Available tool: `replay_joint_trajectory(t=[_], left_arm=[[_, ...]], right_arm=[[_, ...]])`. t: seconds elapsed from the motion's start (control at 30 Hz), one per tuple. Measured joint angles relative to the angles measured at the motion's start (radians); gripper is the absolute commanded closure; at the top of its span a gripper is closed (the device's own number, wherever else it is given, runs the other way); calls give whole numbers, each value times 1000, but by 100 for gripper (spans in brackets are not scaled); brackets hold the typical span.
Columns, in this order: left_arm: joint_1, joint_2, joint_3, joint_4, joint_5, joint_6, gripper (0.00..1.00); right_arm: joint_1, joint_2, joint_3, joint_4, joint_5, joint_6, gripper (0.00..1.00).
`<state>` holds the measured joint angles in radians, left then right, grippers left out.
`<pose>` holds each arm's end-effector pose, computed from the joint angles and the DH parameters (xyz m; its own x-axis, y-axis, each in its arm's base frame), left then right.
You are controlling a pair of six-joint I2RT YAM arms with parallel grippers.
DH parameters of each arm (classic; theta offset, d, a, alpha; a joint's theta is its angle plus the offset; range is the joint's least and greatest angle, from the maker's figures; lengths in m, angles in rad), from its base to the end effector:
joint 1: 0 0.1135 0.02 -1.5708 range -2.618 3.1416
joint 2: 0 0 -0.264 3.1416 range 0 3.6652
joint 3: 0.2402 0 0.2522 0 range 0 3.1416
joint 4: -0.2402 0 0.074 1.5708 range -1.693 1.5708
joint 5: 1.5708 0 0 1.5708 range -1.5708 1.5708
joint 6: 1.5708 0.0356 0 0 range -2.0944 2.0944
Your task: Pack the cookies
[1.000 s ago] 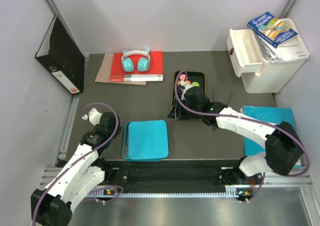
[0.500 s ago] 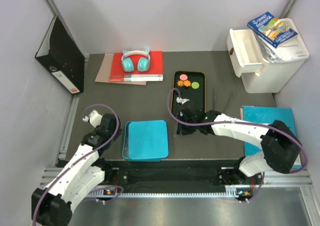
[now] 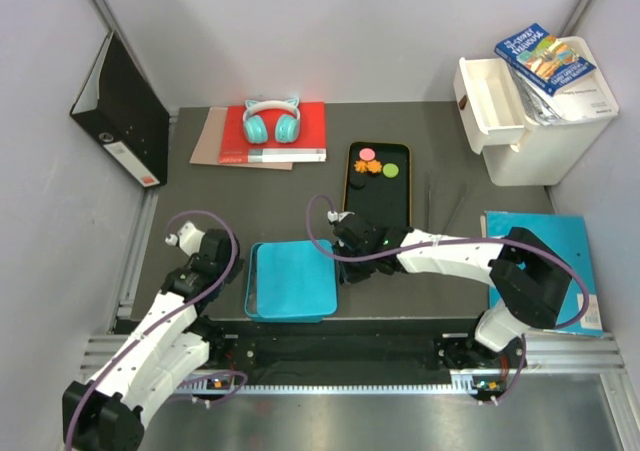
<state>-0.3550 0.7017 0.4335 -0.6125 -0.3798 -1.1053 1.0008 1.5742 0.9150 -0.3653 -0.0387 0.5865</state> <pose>0.1346 -0.0358 0.1943 -0.4153 -0.7311 -0.5412 -0.6006 0.6673 -0.4405 0.1652 0.2602 0.1813 -0.8556 -0.3101 -0.4144 -0.4545 0.8332 0.3151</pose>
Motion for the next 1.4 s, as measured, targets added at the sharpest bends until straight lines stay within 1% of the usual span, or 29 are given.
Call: replay_joint_trajectory(t=[0.83,1.17,1.3,1.4], left_arm=[[0,-2,-18,0,24,0,100],[0,-2,-19,0,24,0,100],[0,-10,-18,-3,14,0,100],[0,-13,-8,-25,-9,6,100]], right_arm=[[27,46,115,-4,-38,0,100],[37,56,121,-4,-38,1,100],[38,57,131,-26,-26,0,100],[38,57,150,-55,10,-6,100]])
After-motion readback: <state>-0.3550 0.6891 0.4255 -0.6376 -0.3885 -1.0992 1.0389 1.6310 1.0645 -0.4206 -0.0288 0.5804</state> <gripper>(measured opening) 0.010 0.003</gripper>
